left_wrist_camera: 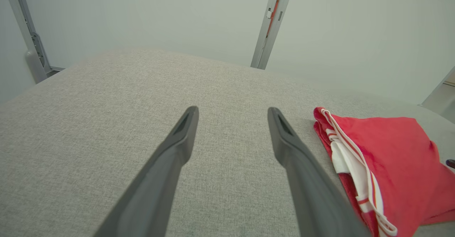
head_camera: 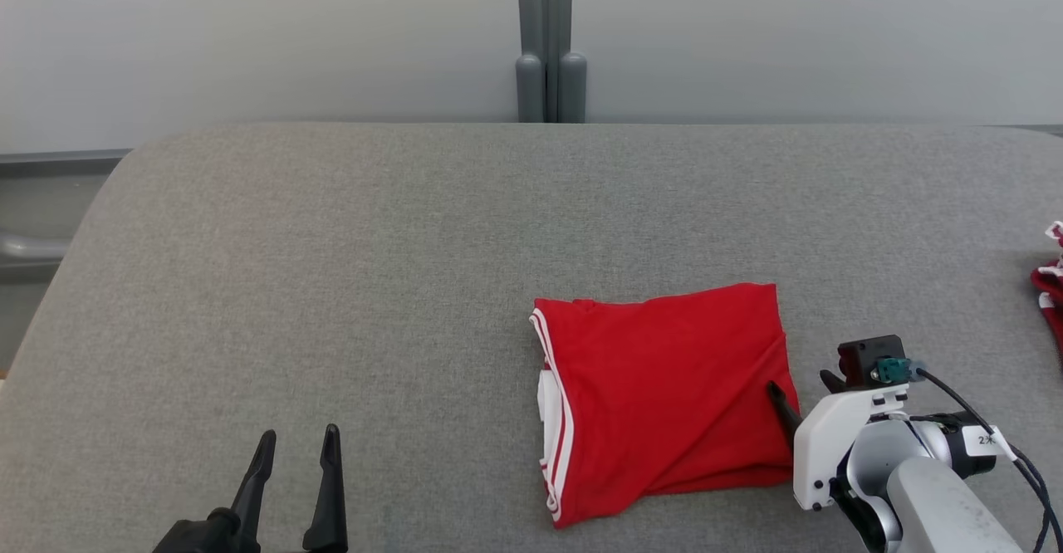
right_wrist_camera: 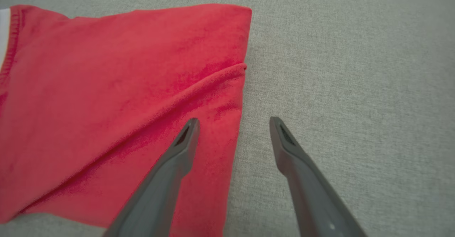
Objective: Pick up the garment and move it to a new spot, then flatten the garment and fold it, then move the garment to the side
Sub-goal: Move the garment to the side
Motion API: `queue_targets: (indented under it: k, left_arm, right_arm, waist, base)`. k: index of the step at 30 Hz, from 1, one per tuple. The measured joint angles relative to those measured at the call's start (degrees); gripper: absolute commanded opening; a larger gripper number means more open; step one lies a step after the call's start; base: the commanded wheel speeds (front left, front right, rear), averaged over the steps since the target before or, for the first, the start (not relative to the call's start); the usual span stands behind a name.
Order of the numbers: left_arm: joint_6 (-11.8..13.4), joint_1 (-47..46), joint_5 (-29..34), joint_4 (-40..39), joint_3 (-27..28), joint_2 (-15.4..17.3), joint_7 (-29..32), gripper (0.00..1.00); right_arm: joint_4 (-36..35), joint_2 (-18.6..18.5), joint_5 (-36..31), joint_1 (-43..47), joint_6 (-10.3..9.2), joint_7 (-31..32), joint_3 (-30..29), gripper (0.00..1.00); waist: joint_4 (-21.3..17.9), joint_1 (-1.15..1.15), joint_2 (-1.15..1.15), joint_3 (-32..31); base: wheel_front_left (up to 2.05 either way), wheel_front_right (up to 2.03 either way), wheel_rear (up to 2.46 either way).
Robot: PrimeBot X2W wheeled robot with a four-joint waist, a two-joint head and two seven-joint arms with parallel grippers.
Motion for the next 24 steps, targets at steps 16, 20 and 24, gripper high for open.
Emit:
queue_targets:
  k: [16, 20, 24]
  left_arm:
    - [0.0, -2.4, 0.2, 0.0, -1.5, 0.0, 0.0, 1.0]
    - [0.0, -2.4, 0.1, 0.0, -1.4, 0.0, 0.0, 1.0]
    - [0.0, -2.4, -0.1, -0.1, -1.3, 0.0, 0.0, 1.0]
  right_arm:
    - [11.7, -0.7, 6.4, -7.1, -0.02, 6.3, 3.5, 0.47]
    - [11.9, -2.8, 6.0, -8.2, 0.08, 7.7, 6.2, 0.0]
    - [10.6, -5.5, 3.6, -9.7, 0.29, 8.7, 10.2, 0.0]
  waist:
    - [4.2, 0.0, 0.0, 4.4]
    - [4.0, 0.0, 0.0, 4.7]
    - [3.0, 0.0, 0.0, 4.7]
  base:
    - [0.0, 0.0, 0.0]
    - [0.0, 0.0, 0.0]
    - [0.0, 0.0, 0.0]
